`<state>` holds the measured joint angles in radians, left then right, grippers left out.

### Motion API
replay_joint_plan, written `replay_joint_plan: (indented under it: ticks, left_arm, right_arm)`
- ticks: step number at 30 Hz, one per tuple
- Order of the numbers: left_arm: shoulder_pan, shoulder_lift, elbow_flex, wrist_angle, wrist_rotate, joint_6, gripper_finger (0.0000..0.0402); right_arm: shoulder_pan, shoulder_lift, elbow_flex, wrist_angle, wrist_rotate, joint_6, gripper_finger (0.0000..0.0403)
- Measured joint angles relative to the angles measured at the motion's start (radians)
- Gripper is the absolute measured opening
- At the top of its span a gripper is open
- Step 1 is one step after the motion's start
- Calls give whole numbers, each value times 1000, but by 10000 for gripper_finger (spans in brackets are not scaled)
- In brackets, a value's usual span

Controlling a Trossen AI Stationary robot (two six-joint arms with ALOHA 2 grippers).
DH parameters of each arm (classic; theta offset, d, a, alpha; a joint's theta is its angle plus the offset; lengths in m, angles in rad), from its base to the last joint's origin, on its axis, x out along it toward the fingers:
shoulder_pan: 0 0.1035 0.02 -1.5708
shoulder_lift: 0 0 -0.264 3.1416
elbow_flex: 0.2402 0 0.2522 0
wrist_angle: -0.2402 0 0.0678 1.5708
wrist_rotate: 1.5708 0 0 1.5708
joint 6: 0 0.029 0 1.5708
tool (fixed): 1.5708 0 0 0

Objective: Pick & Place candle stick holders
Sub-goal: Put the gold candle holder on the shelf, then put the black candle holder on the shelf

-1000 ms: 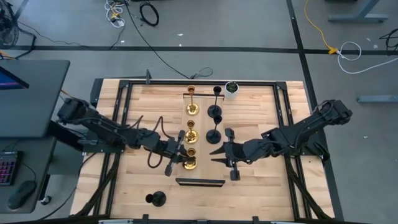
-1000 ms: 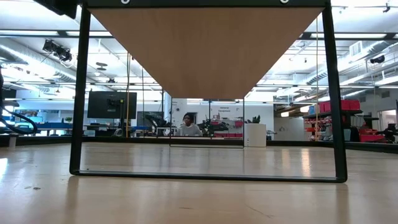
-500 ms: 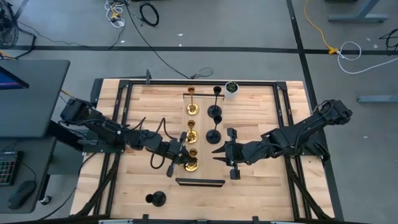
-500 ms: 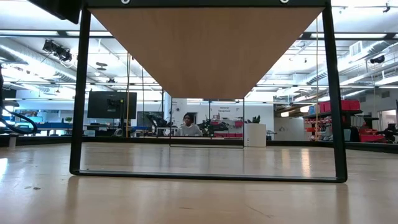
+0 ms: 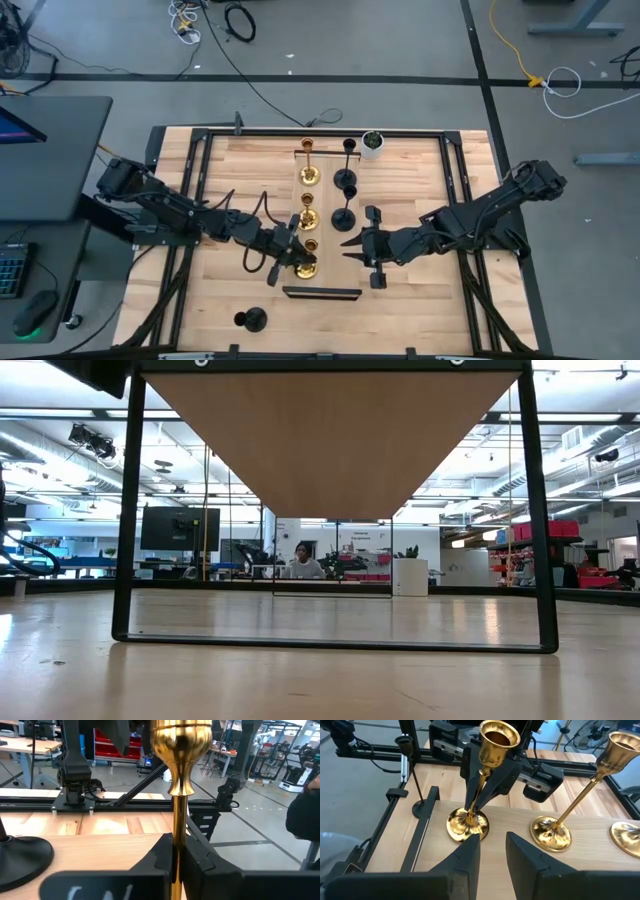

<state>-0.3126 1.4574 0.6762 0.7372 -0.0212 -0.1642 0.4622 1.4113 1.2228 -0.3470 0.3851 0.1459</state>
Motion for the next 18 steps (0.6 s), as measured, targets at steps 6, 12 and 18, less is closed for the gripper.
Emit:
replay_joint_plan:
  ticks: [6, 12, 18]
  left_arm:
    - [0, 0, 0, -1, 0, 19, 61]
    - [-2, 0, 0, -1, 14, 30, 110]
    - [-2, 0, 0, -9, 27, 39, 141]
  right_arm:
    - [0, 0, 0, 0, 0, 0, 95]
    - [0, 0, 0, 0, 0, -1, 95]
    - [0, 0, 0, 0, 0, -3, 95]
